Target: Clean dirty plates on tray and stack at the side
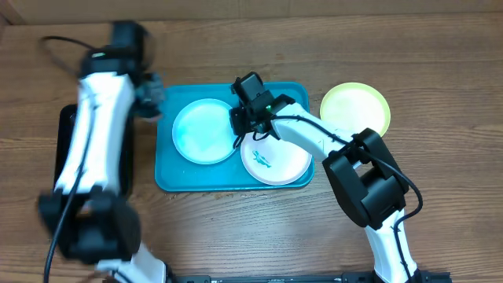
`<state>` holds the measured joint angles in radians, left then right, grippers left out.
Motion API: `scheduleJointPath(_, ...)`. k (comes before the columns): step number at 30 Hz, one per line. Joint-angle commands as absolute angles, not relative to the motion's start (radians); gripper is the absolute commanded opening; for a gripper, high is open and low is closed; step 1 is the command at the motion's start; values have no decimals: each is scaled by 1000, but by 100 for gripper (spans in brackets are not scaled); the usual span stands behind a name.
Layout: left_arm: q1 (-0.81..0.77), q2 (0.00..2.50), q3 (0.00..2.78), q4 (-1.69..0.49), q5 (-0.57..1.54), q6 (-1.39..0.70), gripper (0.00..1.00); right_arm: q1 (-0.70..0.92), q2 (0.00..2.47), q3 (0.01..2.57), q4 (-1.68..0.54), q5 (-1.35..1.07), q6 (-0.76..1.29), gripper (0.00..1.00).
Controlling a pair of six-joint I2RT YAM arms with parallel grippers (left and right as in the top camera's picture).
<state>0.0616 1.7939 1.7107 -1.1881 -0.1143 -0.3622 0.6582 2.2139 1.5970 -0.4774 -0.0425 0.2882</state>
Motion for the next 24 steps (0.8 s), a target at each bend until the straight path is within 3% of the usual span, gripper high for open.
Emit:
scheduleJointPath(1, 163, 1653, 1746, -1258, -110, -339, 4, 724, 2109, 1625, -488, 244, 170, 4)
scheduleJointPath(11, 301, 1625, 1731, -1353, -102, -407, 4, 948, 2042, 1625, -448, 1000, -54, 4)
scheduleJointPath(24, 301, 1630, 1731, -1348, -52, -408, 4, 1101, 2042, 1625, -11, 1352, -785, 4)
